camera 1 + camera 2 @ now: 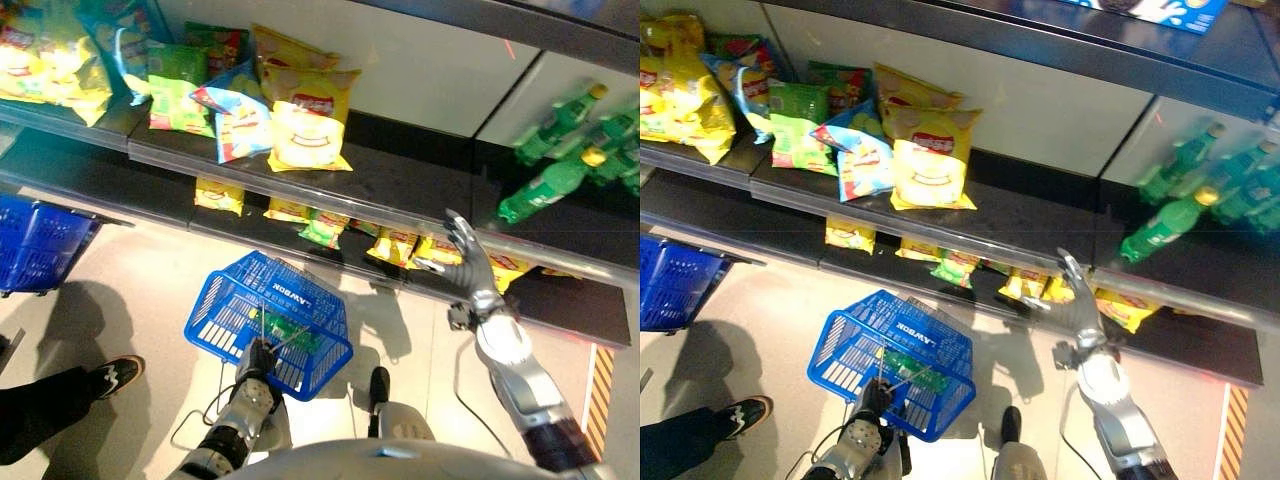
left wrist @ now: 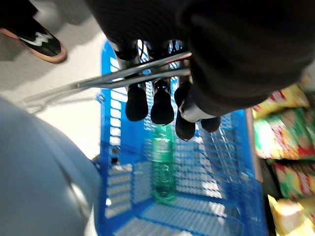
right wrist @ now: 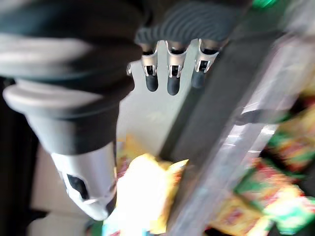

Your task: Pick up the snacks into the basket

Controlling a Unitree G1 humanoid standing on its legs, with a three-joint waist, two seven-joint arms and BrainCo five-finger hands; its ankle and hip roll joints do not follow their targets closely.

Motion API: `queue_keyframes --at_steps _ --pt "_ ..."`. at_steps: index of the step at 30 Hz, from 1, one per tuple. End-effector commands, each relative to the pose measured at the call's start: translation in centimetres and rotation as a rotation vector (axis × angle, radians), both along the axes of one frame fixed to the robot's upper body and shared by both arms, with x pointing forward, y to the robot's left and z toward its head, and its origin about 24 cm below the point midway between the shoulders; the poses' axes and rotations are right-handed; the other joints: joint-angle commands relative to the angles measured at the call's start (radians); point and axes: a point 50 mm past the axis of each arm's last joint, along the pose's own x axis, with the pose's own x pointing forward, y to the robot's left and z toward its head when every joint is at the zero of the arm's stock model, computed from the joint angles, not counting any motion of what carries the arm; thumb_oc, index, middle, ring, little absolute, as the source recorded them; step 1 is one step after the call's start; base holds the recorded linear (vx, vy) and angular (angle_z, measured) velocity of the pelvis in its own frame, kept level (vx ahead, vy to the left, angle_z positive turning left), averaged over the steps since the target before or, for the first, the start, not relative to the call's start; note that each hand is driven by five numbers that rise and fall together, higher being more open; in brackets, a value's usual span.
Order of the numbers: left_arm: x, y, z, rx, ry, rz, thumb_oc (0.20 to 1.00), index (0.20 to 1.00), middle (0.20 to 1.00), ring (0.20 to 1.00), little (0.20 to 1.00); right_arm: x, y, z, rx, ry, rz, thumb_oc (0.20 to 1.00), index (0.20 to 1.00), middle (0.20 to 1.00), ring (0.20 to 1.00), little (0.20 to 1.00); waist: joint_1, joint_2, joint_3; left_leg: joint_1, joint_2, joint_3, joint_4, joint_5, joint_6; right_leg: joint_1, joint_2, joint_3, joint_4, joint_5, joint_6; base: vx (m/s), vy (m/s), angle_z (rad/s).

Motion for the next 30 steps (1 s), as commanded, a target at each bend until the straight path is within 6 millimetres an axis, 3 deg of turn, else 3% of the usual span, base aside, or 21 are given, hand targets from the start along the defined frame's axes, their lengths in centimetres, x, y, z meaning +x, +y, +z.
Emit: queue_keyframes --at_steps 1,2,3,4,6,7,8,9,10,11,15,16,17,22,25,26,27,28,29,30 --pt "-3.5 1.0 -1.5 0.077 0.119 -0.012 0.200 0.200 0.200 0.200 0.200 -0.9 -1.7 3.3 -0.040 -0.150 -0.042 1.000 1.000 1.000 1.000 1.000 -0.013 0.005 -0.052 0.004 0.090 -0.036 -0.112 0.073 -0.060 -0.033 -0.094 -0.001 0.005 0.045 0.120 -0.01 0.318 0.00" --pt "-3.3 1.6 -1.4 0.105 0.125 -0.019 0.200 0.200 0.200 0.200 0.200 -1.0 -1.4 3.4 -0.016 -0.159 -0.035 1.000 1.000 1.000 1.000 1.000 -0.012 -0.016 -0.053 0.001 0.073 -0.017 -0.098 0.053 -0.046 -0.054 -0.115 0.010 0.005 0.091 0.130 -0.01 0.313 -0.17" --pt "-3.3 1.6 -1.4 0.105 0.124 -0.019 0.200 0.200 0.200 0.200 0.200 -1.0 -1.4 3.4 -0.016 -0.159 -0.035 1.000 1.000 1.000 1.000 1.000 -0.011 -0.017 -0.053 0.000 0.073 -0.016 -0.098 0.053 -0.046 -0.055 -0.116 0.012 0.005 0.091 0.130 -0.06 0.285 -0.24" --pt "-2.7 2.6 -1.1 0.134 0.117 -0.010 0.200 0.200 0.200 0.200 0.200 -1.0 -0.8 3.4 0.029 -0.163 -0.022 1.000 1.000 1.000 1.000 1.000 -0.017 -0.040 -0.047 0.007 0.057 0.011 -0.106 0.036 -0.032 -0.096 -0.126 0.005 0.005 0.177 0.135 -0.07 0.302 -0.21" --pt "-2.8 3.7 -1.1 0.152 0.127 0.042 0.200 0.200 0.200 0.200 0.200 -0.7 0.3 3.8 0.059 -0.181 0.027 1.000 1.000 1.000 1.000 1.000 -0.011 -0.053 -0.038 0.032 0.048 0.067 -0.134 0.032 -0.029 -0.141 -0.119 -0.092 -0.002 0.220 0.135 -0.08 0.453 -0.62" --pt "-3.1 4.1 -1.1 0.156 0.136 0.061 0.200 0.200 0.200 0.200 0.200 -0.6 0.6 3.9 0.060 -0.183 0.044 1.000 1.000 1.000 1.000 1.000 -0.013 -0.050 -0.036 0.050 0.037 0.083 -0.153 0.031 -0.023 -0.155 -0.094 -0.125 0.001 0.204 0.131 -0.05 0.499 -1.03" --pt "-3.3 4.1 -1.2 0.157 0.149 0.067 0.200 0.200 0.200 0.200 0.200 -0.5 0.7 4.0 0.061 -0.183 0.049 1.000 1.000 1.000 1.000 1.000 -0.022 -0.049 -0.035 0.061 0.015 0.092 -0.175 0.043 -0.012 -0.165 -0.065 -0.110 0.010 0.177 0.126 -0.01 0.335 -0.84" --pt "-3.3 4.1 -1.2 0.157 0.148 0.067 0.200 0.200 0.200 0.200 0.200 -0.5 0.7 4.0 0.061 -0.183 0.049 1.000 1.000 1.000 1.000 1.000 -0.022 -0.050 -0.035 0.060 0.015 0.092 -0.176 0.043 -0.011 -0.166 -0.065 -0.109 0.010 0.177 0.126 0.04 0.531 -0.78" --pt "-3.5 4.1 -1.4 0.148 0.173 0.060 0.200 0.200 0.200 0.200 0.200 -0.6 -0.2 3.4 0.039 -0.157 0.024 1.000 1.000 1.000 1.000 1.000 -0.051 -0.040 -0.038 0.070 -0.032 0.083 -0.203 0.047 0.012 -0.172 0.044 0.031 0.042 0.083 0.104 0.06 0.438 -0.39" --pt "-3.7 4.1 -1.5 0.141 0.181 0.064 0.200 0.200 0.200 0.200 0.200 -0.7 -0.4 3.3 0.044 -0.149 0.014 1.000 1.000 1.000 1.000 1.000 -0.046 -0.041 -0.041 0.076 -0.044 0.082 -0.204 0.045 0.020 -0.161 0.076 0.042 0.041 0.056 0.085 0.06 0.520 -0.10" --pt "-4.9 3.9 -2.0 0.128 0.214 0.079 0.200 0.200 0.200 0.200 0.200 -0.5 -0.9 2.3 0.057 -0.110 -0.019 1.000 1.000 1.000 1.000 1.000 -0.029 -0.062 -0.055 0.094 -0.082 0.118 -0.220 0.038 0.036 -0.143 0.160 -0.051 0.015 0.037 0.035 -0.02 0.161 -0.04" --pt "-4.9 3.9 -2.0 0.128 0.214 0.079 0.200 0.200 0.200 0.200 0.200 -0.4 -0.8 2.3 0.057 -0.110 -0.018 1.000 1.000 1.000 1.000 1.000 -0.030 -0.062 -0.054 0.095 -0.081 0.118 -0.220 0.037 0.036 -0.141 0.160 -0.052 0.013 0.038 0.035 0.06 0.073 -0.36" --pt "-4.7 3.5 -2.0 0.117 0.213 0.069 0.200 0.200 0.200 0.200 0.200 0.0 -1.1 1.6 0.056 -0.077 -0.035 1.000 1.000 1.000 1.000 1.000 -0.033 -0.058 -0.058 0.107 -0.102 0.114 -0.220 0.029 0.043 -0.152 0.192 -0.031 0.016 0.032 0.027 0.09 0.069 -0.31" --pt "-5.1 1.9 -2.1 0.052 0.186 0.063 0.200 0.200 0.200 0.200 0.200 1.6 -1.5 0.7 0.047 -0.019 -0.080 1.000 1.000 1.000 1.000 1.000 -0.010 -0.020 -0.056 0.144 -0.118 0.107 -0.219 0.012 0.052 -0.120 0.190 -0.036 0.008 0.020 0.013 0.09 0.035 0.12" --pt "-4.9 1.7 -1.9 0.036 0.169 0.064 0.200 0.200 0.200 0.200 0.200 2.1 -1.6 0.3 0.035 0.005 -0.098 1.000 1.000 1.000 1.000 1.000 -0.001 -0.017 -0.057 0.158 -0.117 0.097 -0.207 0.000 0.054 -0.111 0.190 -0.039 0.003 0.018 0.006 0.06 -0.052 0.06" --pt "-4.2 1.7 -1.5 0.024 0.128 0.063 0.200 0.200 0.200 0.200 0.200 2.8 -1.7 0.5 0.018 0.008 -0.105 1.000 1.000 1.000 1.000 1.000 0.006 -0.020 -0.046 0.146 -0.110 0.085 -0.116 -0.042 0.054 -0.106 0.179 -0.046 0.004 0.016 0.003 0.06 -0.108 -0.06" --pt "-4.2 1.7 -1.5 0.024 0.128 0.063 0.200 0.200 0.200 0.200 0.200 2.8 -1.6 0.5 0.018 0.008 -0.104 1.000 1.000 1.000 1.000 1.000 0.005 -0.020 -0.046 0.144 -0.109 0.085 -0.113 -0.044 0.054 -0.107 0.179 -0.047 0.004 0.016 0.003 -0.01 -0.159 0.03" --pt "-2.6 1.4 -0.6 -0.001 0.059 0.072 0.200 0.200 0.200 0.200 0.200 3.4 -1.3 1.2 -0.001 -0.008 -0.085 1.000 1.000 1.000 1.000 1.000 0.018 -0.025 -0.011 0.073 -0.110 0.072 0.032 -0.074 0.061 -0.098 0.166 -0.051 0.008 0.005 -0.016 -0.04 -0.081 0.17" --pt "-2.5 1.5 -0.6 -0.001 0.057 0.072 0.200 0.200 0.200 0.200 0.200 3.5 -1.3 1.2 -0.001 -0.010 -0.085 1.000 1.000 1.000 1.000 1.000 0.016 -0.024 -0.009 0.065 -0.108 0.069 0.048 -0.081 0.061 -0.099 0.167 -0.053 0.008 0.005 -0.016 -0.09 -0.079 0.35" --pt "-0.9 1.1 0.2 -0.019 -0.007 0.084 0.200 0.200 0.200 0.200 0.200 4.3 -1.2 2.3 -0.005 -0.039 -0.080 1.000 1.000 1.000 1.000 1.000 0.042 -0.011 0.035 -0.005 -0.133 -0.018 0.165 -0.098 0.048 -0.089 0.166 -0.046 0.008 -0.001 -0.031 -0.07 -0.003 0.36"
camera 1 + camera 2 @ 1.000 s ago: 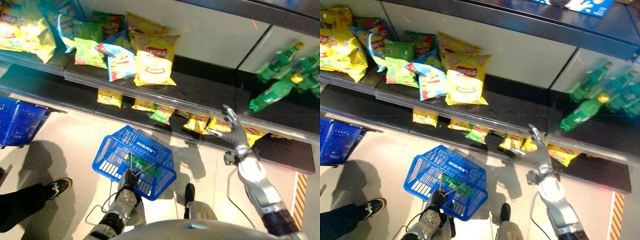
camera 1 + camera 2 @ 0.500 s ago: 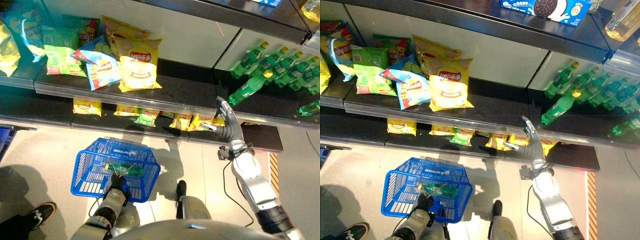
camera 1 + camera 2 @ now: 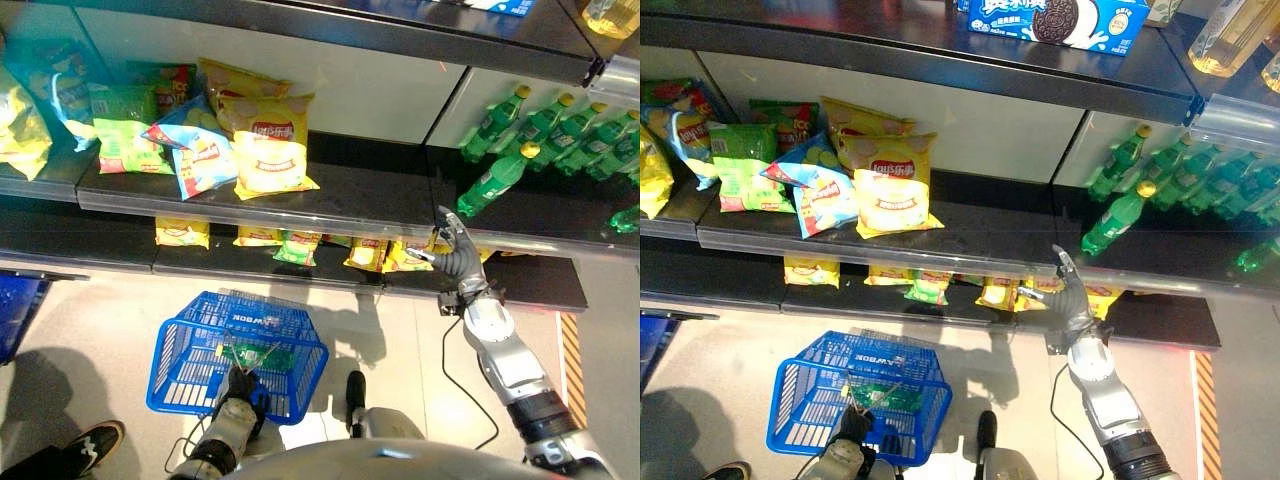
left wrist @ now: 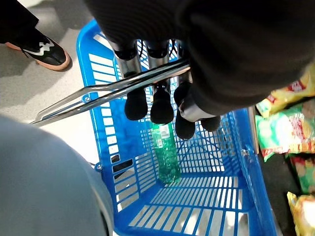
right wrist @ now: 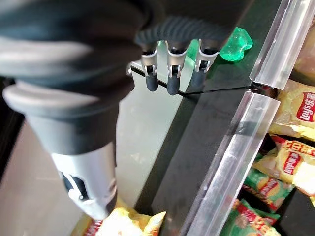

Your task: Pick up the snacks into the basket

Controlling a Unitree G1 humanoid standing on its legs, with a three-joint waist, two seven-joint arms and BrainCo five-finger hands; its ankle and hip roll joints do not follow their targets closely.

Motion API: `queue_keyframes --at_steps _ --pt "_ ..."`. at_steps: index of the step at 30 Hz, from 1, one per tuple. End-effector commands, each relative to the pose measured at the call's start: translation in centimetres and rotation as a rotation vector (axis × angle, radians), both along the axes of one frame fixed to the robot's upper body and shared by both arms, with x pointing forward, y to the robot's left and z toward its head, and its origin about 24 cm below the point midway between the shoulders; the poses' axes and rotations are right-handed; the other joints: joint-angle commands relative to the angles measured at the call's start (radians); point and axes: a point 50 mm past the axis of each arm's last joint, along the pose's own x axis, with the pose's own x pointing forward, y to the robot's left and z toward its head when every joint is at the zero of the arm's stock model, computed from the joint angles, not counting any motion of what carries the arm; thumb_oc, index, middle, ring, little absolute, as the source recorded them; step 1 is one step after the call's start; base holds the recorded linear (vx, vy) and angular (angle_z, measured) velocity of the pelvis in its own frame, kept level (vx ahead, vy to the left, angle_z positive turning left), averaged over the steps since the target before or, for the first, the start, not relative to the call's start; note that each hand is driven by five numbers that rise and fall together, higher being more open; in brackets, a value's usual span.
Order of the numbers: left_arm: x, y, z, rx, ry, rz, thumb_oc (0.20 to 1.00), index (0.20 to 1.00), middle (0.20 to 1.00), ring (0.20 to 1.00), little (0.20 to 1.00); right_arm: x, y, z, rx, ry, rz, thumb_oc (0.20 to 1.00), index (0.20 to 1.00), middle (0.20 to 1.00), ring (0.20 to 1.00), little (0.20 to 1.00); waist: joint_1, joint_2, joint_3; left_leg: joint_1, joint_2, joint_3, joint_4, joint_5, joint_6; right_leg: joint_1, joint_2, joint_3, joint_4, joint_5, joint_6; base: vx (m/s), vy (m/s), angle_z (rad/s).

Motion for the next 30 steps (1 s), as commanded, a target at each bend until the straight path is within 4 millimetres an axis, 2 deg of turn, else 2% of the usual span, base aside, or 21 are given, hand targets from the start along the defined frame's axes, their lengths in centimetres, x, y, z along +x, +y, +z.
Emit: queue_keyframes --at_steps 1,2,3,4,5,6,8,10,11,13,15,18,21,22,24,27,30 --pt "1.3 -0.7 0.8 0.009 -0.074 -0.029 0.200 0.200 0.200 0.200 0.200 2.2 -0.1 5.2 0.001 -0.204 0.011 1.000 1.000 1.000 1.000 1.000 0.060 0.021 0.079 -0.112 -0.083 -0.085 0.264 -0.118 0.034 -0.056 0.049 0.004 0.067 -0.009 0.004 -0.08 0.014 0.21" --pt "1.6 -1.0 1.1 0.019 -0.094 -0.057 0.200 0.200 0.200 0.200 0.200 2.6 -0.2 5.6 -0.004 -0.214 0.005 1.000 1.000 1.000 1.000 1.000 0.077 0.026 0.093 -0.139 -0.098 -0.154 0.284 -0.114 0.016 -0.050 0.050 0.013 0.067 -0.013 0.003 -0.02 0.115 0.00" --pt "2.2 -1.0 1.6 0.016 -0.123 -0.055 0.200 0.200 0.200 0.200 0.200 3.1 -0.6 6.2 -0.010 -0.219 -0.004 1.000 1.000 1.000 1.000 1.000 0.057 0.030 0.079 -0.141 -0.020 -0.161 0.163 -0.074 -0.001 -0.065 0.021 0.014 0.064 -0.012 0.023 0.01 0.209 -0.08" --pt "2.2 -0.9 1.5 0.009 -0.117 -0.038 0.200 0.200 0.200 0.200 0.200 3.3 -0.8 6.5 -0.019 -0.225 -0.010 1.000 1.000 1.000 1.000 1.000 0.055 0.034 0.075 -0.145 0.040 -0.157 0.110 -0.029 -0.016 -0.076 0.005 0.018 0.066 -0.013 0.035 0.03 0.183 0.00" --pt "2.2 -0.9 1.5 0.007 -0.118 -0.037 0.200 0.200 0.200 0.200 0.200 3.3 -0.9 6.6 -0.020 -0.225 -0.010 1.000 1.000 1.000 1.000 1.000 0.055 0.036 0.073 -0.139 0.042 -0.156 0.095 -0.022 -0.020 -0.078 0.007 0.018 0.068 -0.015 0.034 0.07 0.240 -0.02" --pt "2.0 -1.0 1.2 0.008 -0.098 -0.035 0.200 0.200 0.200 0.200 0.200 3.6 -1.3 7.6 -0.030 -0.254 -0.017 1.000 1.000 1.000 1.000 1.000 0.062 0.050 0.077 -0.155 0.103 -0.154 -0.009 0.067 -0.039 -0.106 -0.011 0.021 0.084 -0.024 0.044 0.09 0.215 -0.07" --pt "1.5 -1.5 0.7 0.005 -0.069 -0.045 0.200 0.200 0.200 0.200 0.200 4.2 -1.5 8.5 -0.051 -0.275 -0.021 1.000 1.000 1.000 1.000 1.000 0.074 0.065 0.081 -0.167 0.113 -0.173 -0.101 0.119 -0.062 -0.096 -0.012 0.025 0.077 -0.040 0.052 0.10 0.256 0.04" --pt "1.2 -1.8 0.5 0.009 -0.058 -0.061 0.200 0.200 0.200 0.200 0.200 4.3 -1.9 8.5 -0.057 -0.269 -0.041 1.000 1.000 1.000 1.000 1.000 0.072 0.069 0.083 -0.169 0.126 -0.168 -0.103 0.124 -0.072 -0.089 -0.028 0.026 0.073 -0.048 0.059 0.06 0.212 0.19" --pt "0.7 -2.0 0.1 0.001 -0.025 -0.080 0.200 0.200 0.200 0.200 0.200 4.7 -2.4 8.3 -0.077 -0.237 -0.052 1.000 1.000 1.000 1.000 1.000 0.058 0.082 0.079 -0.139 0.140 -0.095 -0.101 0.128 -0.080 -0.077 -0.043 0.012 0.074 -0.044 0.071 0.05 0.269 0.19" --pt "1.1 -2.1 0.2 0.012 -0.032 -0.103 0.200 0.200 0.200 0.200 0.200 5.2 -1.5 8.6 -0.066 -0.242 -0.027 1.000 1.000 1.000 1.000 1.000 0.061 0.083 0.084 -0.136 0.125 -0.099 -0.109 0.121 -0.076 -0.088 -0.049 0.017 0.067 -0.024 0.077 0.01 0.207 0.34" --pt "2.1 -2.0 0.5 0.038 -0.040 -0.146 0.200 0.200 0.200 0.200 0.200 6.4 -1.0 9.5 -0.030 -0.248 -0.024 1.000 1.000 1.000 1.000 1.000 0.055 0.065 0.085 -0.151 0.096 -0.083 -0.120 0.108 -0.072 -0.125 -0.070 0.028 0.043 0.023 0.093 -0.04 0.204 0.15" --pt "3.1 -1.4 1.0 0.075 -0.062 -0.144 0.200 0.200 0.200 0.200 0.200 8.0 -0.5 11.2 -0.015 -0.267 -0.022 1.000 1.000 1.000 1.000 1.000 0.063 0.043 0.101 -0.174 0.076 -0.068 -0.120 0.105 -0.067 -0.150 -0.090 0.036 0.016 0.056 0.106 -0.01 0.156 -0.19" --pt "3.4 -1.1 1.1 0.095 -0.062 -0.150 0.200 0.200 0.200 0.200 0.200 8.9 -0.5 12.3 -0.029 -0.276 -0.033 1.000 1.000 1.000 1.000 1.000 0.070 0.028 0.107 -0.182 0.070 -0.063 -0.120 0.104 -0.064 -0.160 -0.096 0.037 0.011 0.068 0.113 0.01 0.077 -0.14" --pt "3.7 -0.9 1.3 0.102 -0.075 -0.151 0.200 0.200 0.200 0.200 0.200 9.7 -0.7 13.7 -0.030 -0.289 -0.040 1.000 1.000 1.000 1.000 1.000 0.074 0.019 0.116 -0.190 0.065 -0.059 -0.120 0.104 -0.061 -0.172 -0.101 0.043 0.010 0.078 0.120 0.02 0.089 -0.07" --pt "3.8 -1.0 1.4 0.107 -0.081 -0.164 0.200 0.200 0.200 0.200 0.200 10.5 -0.9 14.6 -0.048 -0.285 -0.053 1.000 1.000 1.000 1.000 1.000 0.083 0.012 0.122 -0.198 0.059 -0.059 -0.120 0.104 -0.059 -0.180 -0.106 0.044 0.009 0.084 0.123 0.02 0.073 -0.13" --pt "4.0 -1.3 1.5 0.106 -0.095 -0.188 0.200 0.200 0.200 0.200 0.200 11.7 -1.6 16.8 -0.080 -0.291 -0.092 1.000 1.000 1.000 1.000 1.000 0.096 0.009 0.136 -0.210 0.055 -0.063 -0.120 0.110 -0.060 -0.190 -0.112 0.035 0.008 0.096 0.126 0.00 0.034 -0.08" --pt "4.0 -1.6 1.5 0.095 -0.103 -0.192 0.200 0.200 0.200 0.200 0.200 12.2 -1.4 17.9 -0.087 -0.300 -0.097 1.000 1.000 1.000 1.000 1.000 0.101 0.007 0.144 -0.217 0.055 -0.065 -0.120 0.113 -0.060 -0.196 -0.110 0.033 0.007 0.098 0.125 0.00 0.000 0.00"
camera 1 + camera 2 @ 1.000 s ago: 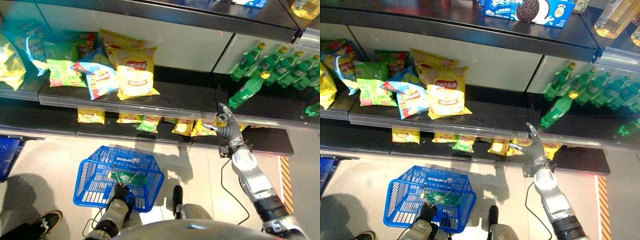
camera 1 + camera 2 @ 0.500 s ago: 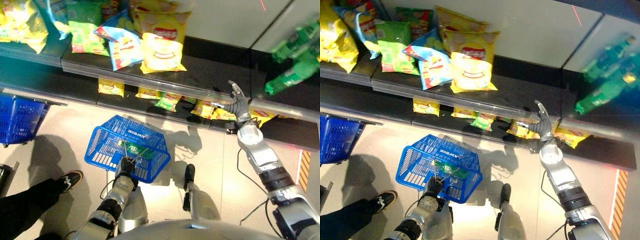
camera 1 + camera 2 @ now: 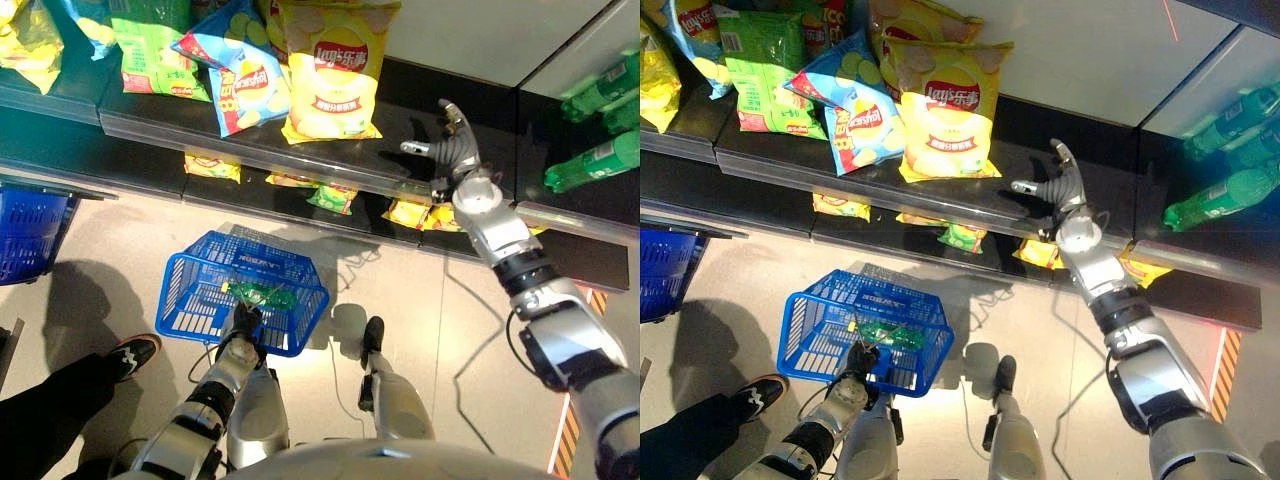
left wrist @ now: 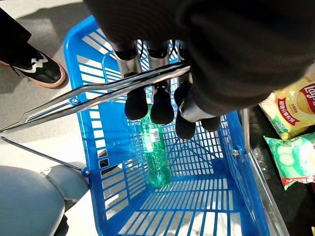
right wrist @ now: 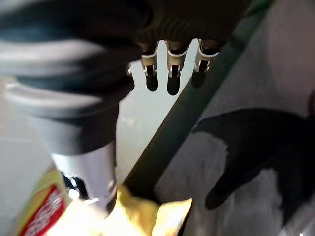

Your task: Pick up the snacks into the basket

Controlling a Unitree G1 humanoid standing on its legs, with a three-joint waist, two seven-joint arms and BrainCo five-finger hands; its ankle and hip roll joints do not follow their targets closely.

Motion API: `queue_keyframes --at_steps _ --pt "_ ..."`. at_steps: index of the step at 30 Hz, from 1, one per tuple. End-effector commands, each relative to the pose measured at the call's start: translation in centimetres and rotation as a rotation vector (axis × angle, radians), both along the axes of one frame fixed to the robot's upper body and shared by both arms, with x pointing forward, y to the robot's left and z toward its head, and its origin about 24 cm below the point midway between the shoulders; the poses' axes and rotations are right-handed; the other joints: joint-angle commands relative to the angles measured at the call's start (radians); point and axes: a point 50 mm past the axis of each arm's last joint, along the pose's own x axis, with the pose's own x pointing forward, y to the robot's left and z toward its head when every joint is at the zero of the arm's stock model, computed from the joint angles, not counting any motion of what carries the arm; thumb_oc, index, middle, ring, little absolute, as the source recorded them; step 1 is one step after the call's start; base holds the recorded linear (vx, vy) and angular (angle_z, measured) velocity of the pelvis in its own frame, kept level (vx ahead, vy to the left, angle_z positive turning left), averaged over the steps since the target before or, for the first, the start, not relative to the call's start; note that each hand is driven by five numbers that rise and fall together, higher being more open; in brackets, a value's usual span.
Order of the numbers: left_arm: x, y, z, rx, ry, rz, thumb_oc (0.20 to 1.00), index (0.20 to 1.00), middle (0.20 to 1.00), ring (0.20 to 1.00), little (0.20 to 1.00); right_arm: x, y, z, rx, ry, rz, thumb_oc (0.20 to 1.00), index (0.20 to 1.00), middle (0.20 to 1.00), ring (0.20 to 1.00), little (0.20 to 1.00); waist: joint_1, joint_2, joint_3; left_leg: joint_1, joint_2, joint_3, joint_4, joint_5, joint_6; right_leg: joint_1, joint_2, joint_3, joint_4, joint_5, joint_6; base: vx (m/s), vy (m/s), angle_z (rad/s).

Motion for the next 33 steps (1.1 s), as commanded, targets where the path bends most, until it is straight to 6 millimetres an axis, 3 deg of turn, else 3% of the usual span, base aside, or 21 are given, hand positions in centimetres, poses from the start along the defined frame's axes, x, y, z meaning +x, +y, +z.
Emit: queue_keyframes --at_steps 1,4,7,12,16,21,22,25,33 --pt "-3.2 -1.3 -2.2 0.022 0.103 -0.054 0.200 0.200 0.200 0.200 0.200 0.1 -1.1 3.8 0.001 -0.116 -0.028 1.000 1.000 1.000 1.000 1.000 0.043 0.022 -0.001 -0.062 -0.022 -0.041 -0.014 0.004 0.002 -0.032 -0.010 0.030 0.007 0.014 0.067 0.00 0.000 0.00" --pt "-3.0 -1.3 -2.0 0.021 0.090 -0.060 0.200 0.200 0.200 0.200 0.200 0.5 -1.2 4.6 -0.022 -0.117 -0.046 1.000 1.000 1.000 1.000 1.000 0.048 0.024 0.005 -0.066 -0.024 -0.045 -0.014 0.007 0.002 -0.035 -0.009 0.027 0.007 0.017 0.067 0.00 -0.001 -0.02" --pt "-2.6 -1.0 -1.7 0.025 0.068 -0.061 0.200 0.200 0.200 0.200 0.200 0.9 -2.3 6.9 -0.023 -0.144 -0.104 1.000 1.000 1.000 1.000 1.000 0.056 0.030 0.020 -0.089 -0.027 -0.054 -0.014 0.013 -0.001 -0.051 -0.008 0.020 0.003 0.022 0.068 0.00 -0.001 -0.02" --pt "-2.0 -0.7 -1.1 0.037 0.035 -0.083 0.200 0.200 0.200 0.200 0.200 1.0 -3.9 8.1 -0.007 -0.149 -0.167 1.000 1.000 1.000 1.000 1.000 0.064 0.040 0.038 -0.115 -0.032 -0.062 -0.014 0.022 -0.003 -0.074 -0.008 0.012 0.003 0.031 0.071 0.00 0.007 0.11" --pt "-2.0 -0.8 -0.9 0.030 0.023 -0.088 0.200 0.200 0.200 0.200 0.200 1.0 -4.0 7.5 -0.013 -0.128 -0.148 1.000 1.000 1.000 1.000 1.000 0.075 0.049 0.060 -0.138 -0.040 -0.072 -0.014 0.027 -0.002 -0.086 -0.014 0.001 0.003 0.036 0.075 0.02 0.018 0.04" --pt "-2.0 -1.0 -0.9 0.012 0.016 -0.077 0.200 0.200 0.200 0.200 0.200 1.0 -2.2 6.4 -0.018 -0.129 -0.073 1.000 1.000 1.000 1.000 1.000 0.084 0.053 0.073 -0.159 -0.045 -0.080 -0.014 0.031 0.000 -0.099 -0.017 -0.007 0.003 0.040 0.077 0.01 0.010 0.01" --pt "-2.1 -1.1 -0.9 0.004 0.011 -0.075 0.200 0.200 0.200 0.200 0.200 0.9 -1.0 5.7 -0.018 -0.127 -0.022 1.000 1.000 1.000 1.000 1.000 0.093 0.055 0.080 -0.170 -0.047 -0.083 -0.014 0.032 0.001 -0.102 -0.019 -0.011 0.003 0.039 0.078 0.03 0.019 0.02" --pt "-2.0 -1.0 -0.6 0.000 -0.005 -0.076 0.200 0.200 0.200 0.200 0.200 0.9 -0.5 4.7 0.008 -0.114 -0.008 1.000 1.000 1.000 1.000 1.000 0.108 0.056 0.087 -0.178 -0.050 -0.093 -0.014 0.032 0.004 -0.105 -0.022 -0.018 0.003 0.039 0.080 0.04 0.012 0.08" --pt "-2.4 -0.6 -0.6 0.000 -0.004 -0.089 0.200 0.200 0.200 0.200 0.200 1.6 0.6 5.0 -0.015 -0.096 0.005 1.000 1.000 1.000 1.000 1.000 0.148 0.059 0.106 -0.193 -0.060 -0.114 -0.014 0.033 0.009 -0.101 -0.025 -0.037 0.003 0.035 0.081 0.03 0.008 0.06"
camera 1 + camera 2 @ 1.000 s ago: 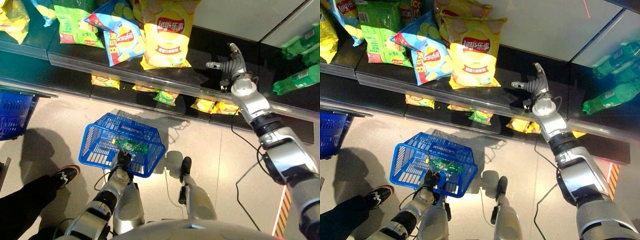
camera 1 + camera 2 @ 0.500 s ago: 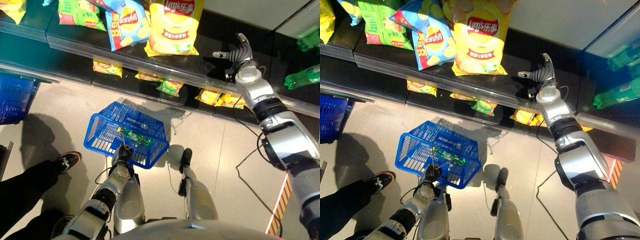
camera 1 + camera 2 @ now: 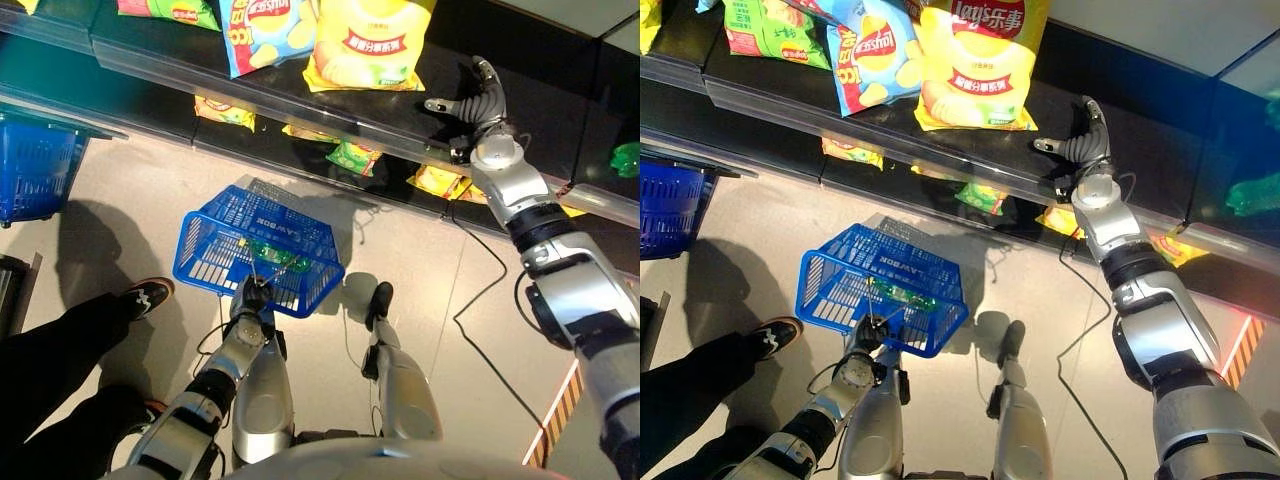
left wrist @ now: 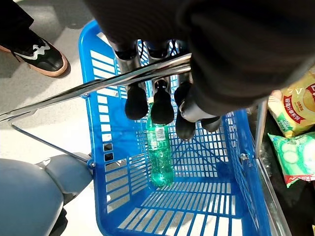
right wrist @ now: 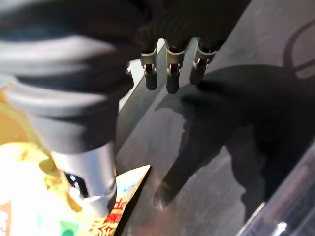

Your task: Pick up the snacks into the basket

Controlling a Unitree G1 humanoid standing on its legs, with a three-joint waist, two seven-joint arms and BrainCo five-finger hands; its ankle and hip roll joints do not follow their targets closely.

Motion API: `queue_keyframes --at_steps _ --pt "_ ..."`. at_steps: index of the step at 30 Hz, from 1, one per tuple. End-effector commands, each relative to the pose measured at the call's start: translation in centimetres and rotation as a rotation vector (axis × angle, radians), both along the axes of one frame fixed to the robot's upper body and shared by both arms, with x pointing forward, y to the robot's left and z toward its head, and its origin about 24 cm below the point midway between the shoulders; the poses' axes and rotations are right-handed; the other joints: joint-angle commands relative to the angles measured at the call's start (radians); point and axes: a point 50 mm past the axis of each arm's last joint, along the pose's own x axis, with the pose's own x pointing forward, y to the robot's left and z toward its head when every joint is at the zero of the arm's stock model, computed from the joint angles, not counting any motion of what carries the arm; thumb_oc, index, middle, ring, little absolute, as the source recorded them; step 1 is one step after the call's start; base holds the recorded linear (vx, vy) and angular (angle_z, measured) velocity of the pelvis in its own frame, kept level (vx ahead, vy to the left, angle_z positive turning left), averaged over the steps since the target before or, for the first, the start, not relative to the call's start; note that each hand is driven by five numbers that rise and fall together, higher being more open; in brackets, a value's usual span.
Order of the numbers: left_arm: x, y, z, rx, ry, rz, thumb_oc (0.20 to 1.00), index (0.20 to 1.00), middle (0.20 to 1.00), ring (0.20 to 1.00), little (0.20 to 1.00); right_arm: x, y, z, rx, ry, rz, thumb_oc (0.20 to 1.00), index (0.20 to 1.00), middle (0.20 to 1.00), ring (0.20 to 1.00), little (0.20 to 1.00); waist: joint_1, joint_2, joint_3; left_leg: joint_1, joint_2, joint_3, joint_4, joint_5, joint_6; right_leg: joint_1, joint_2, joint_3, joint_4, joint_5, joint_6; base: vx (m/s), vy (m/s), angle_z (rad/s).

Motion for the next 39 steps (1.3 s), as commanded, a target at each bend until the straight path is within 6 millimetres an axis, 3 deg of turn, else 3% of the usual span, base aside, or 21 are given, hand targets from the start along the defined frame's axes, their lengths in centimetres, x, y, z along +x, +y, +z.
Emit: queue_keyframes --at_steps 1,12,28,29,30,31,32,39 --pt "-5.2 0.9 -3.6 0.049 0.174 -0.011 0.200 0.200 0.200 0.200 0.200 0.7 2.0 3.3 -0.037 -0.068 0.086 1.000 1.000 1.000 1.000 1.000 0.085 0.021 0.022 -0.044 -0.077 -0.036 -0.028 -0.003 0.019 -0.002 -0.046 0.024 0.004 0.039 0.088 0.00 0.000 0.00" --pt "-5.2 2.0 -3.5 0.068 0.174 -0.004 0.200 0.200 0.200 0.200 0.200 0.8 2.6 8.3 -0.110 -0.167 0.075 1.000 1.000 1.000 1.000 1.000 0.120 0.008 0.029 -0.062 -0.088 -0.071 -0.028 -0.002 0.023 0.005 -0.049 0.002 0.004 0.036 0.095 0.03 0.015 0.06" --pt "-5.2 2.9 -3.4 0.079 0.182 0.004 0.200 0.200 0.200 0.200 0.200 0.4 2.9 11.4 -0.099 -0.245 0.071 1.000 1.000 1.000 1.000 1.000 0.174 -0.003 0.034 -0.100 -0.116 -0.137 -0.028 -0.003 0.023 0.029 -0.073 -0.065 0.004 0.040 0.110 0.05 0.021 0.13" --pt "-5.2 2.9 -3.5 0.077 0.182 0.008 0.200 0.200 0.200 0.200 0.200 0.4 2.8 11.5 -0.083 -0.250 0.070 0.856 0.856 0.856 0.856 0.856 0.178 -0.003 0.035 -0.105 -0.117 -0.141 -0.028 -0.002 0.023 0.029 -0.074 -0.070 0.004 0.039 0.110 0.04 0.018 0.20" --pt "-5.2 2.9 -3.4 0.076 0.179 0.013 0.200 0.200 0.200 0.200 0.200 0.4 2.8 11.5 -0.074 -0.256 0.069 0.614 0.614 0.614 0.614 0.614 0.181 -0.002 0.036 -0.107 -0.119 -0.143 -0.028 -0.003 0.023 0.028 -0.075 -0.071 0.004 0.039 0.111 0.04 0.019 0.15" --pt "-5.2 3.0 -3.4 0.076 0.181 0.015 0.200 0.200 0.200 0.200 0.200 0.3 2.7 11.4 -0.067 -0.258 0.064 0.501 0.501 0.501 0.501 0.501 0.184 -0.002 0.038 -0.110 -0.120 -0.144 -0.028 -0.003 0.023 0.028 -0.076 -0.074 0.004 0.039 0.111 0.03 0.020 0.13" --pt "-5.4 3.0 -3.5 0.074 0.184 0.016 0.200 0.200 0.200 0.200 0.200 0.3 2.7 11.4 -0.053 -0.264 0.062 0.200 0.200 0.200 0.200 0.200 0.188 -0.001 0.039 -0.112 -0.122 -0.146 -0.028 -0.003 0.024 0.027 -0.076 -0.076 0.004 0.039 0.111 0.03 0.026 0.09" --pt "-5.4 2.8 -3.3 0.052 0.172 0.016 0.200 0.200 0.200 0.200 0.200 0.5 2.5 9.0 0.005 -0.235 0.059 0.200 0.200 0.200 0.200 0.200 0.191 0.007 0.052 -0.106 -0.125 -0.141 -0.028 -0.004 0.030 0.028 -0.076 -0.070 0.004 0.034 0.108 0.00 0.004 0.01"
